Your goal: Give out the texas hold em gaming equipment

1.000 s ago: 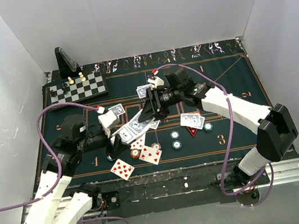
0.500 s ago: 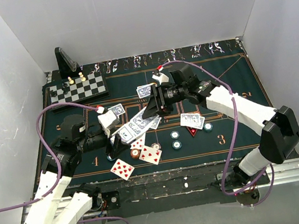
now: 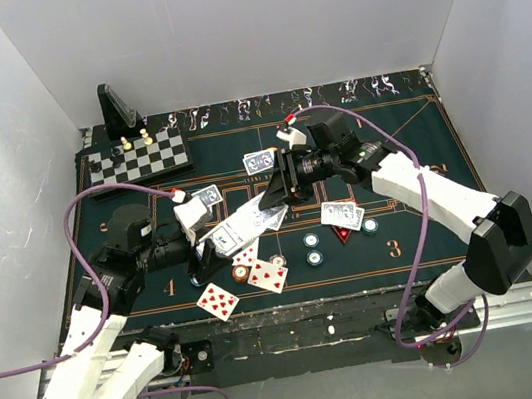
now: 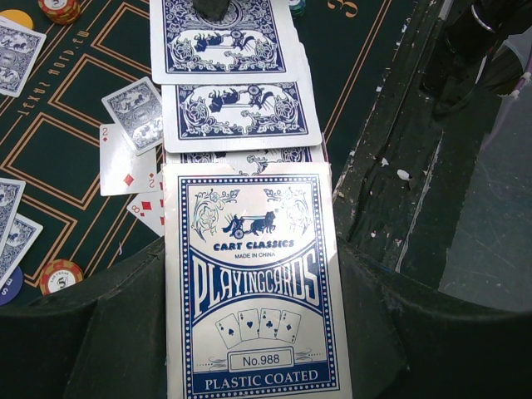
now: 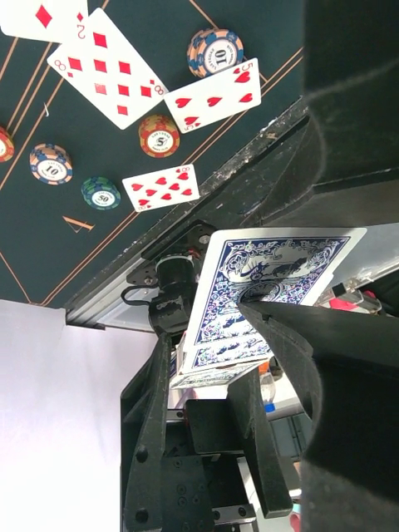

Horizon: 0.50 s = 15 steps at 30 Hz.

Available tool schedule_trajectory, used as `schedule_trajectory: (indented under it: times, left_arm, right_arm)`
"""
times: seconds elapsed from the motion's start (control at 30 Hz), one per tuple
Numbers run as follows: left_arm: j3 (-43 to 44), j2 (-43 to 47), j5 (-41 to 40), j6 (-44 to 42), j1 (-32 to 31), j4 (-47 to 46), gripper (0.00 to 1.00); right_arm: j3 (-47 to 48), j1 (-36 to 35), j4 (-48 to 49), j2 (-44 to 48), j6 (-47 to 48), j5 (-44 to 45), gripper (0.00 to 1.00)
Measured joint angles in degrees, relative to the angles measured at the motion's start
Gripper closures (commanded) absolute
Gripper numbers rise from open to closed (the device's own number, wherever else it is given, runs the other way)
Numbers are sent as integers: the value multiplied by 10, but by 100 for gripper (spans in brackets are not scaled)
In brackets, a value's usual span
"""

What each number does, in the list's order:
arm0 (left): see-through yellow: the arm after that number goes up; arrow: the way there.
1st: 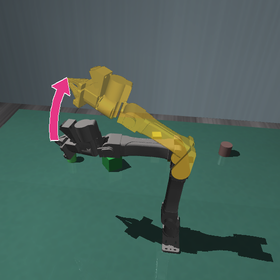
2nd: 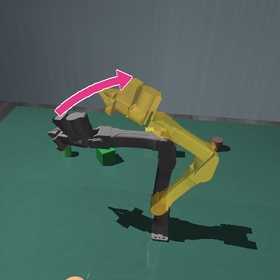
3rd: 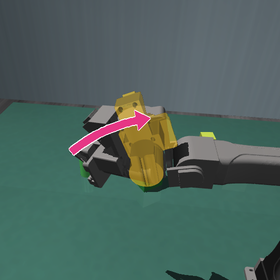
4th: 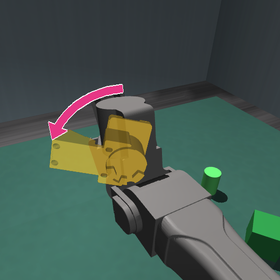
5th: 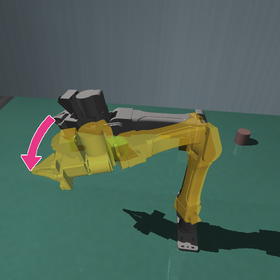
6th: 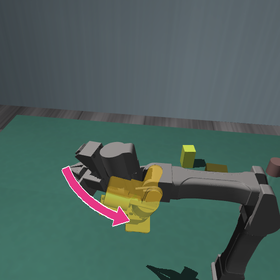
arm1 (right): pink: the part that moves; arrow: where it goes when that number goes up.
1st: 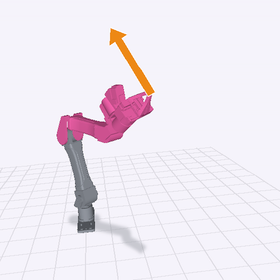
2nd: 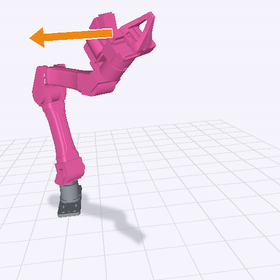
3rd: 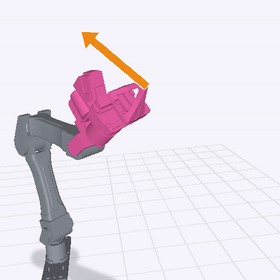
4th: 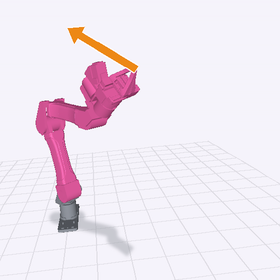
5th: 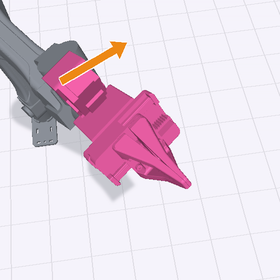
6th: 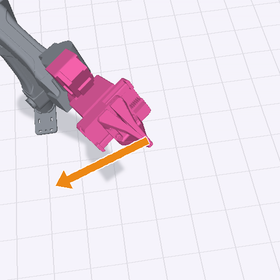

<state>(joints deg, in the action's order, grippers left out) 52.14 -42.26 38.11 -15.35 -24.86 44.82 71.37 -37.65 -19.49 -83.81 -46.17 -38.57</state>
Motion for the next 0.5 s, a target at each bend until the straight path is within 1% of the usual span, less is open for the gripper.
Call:
schedule_trajectory:
  times: [0.13, 0.5]
  left_arm:
    - [0, 1, 0, 0, 0, 0, 100]
    - [0, 9, 0, 0, 0, -2, 100]
  right_arm:
    - [1, 10, -6, 5, 3, 3, 60]
    - [14, 27, -15, 19, 9, 0, 61]
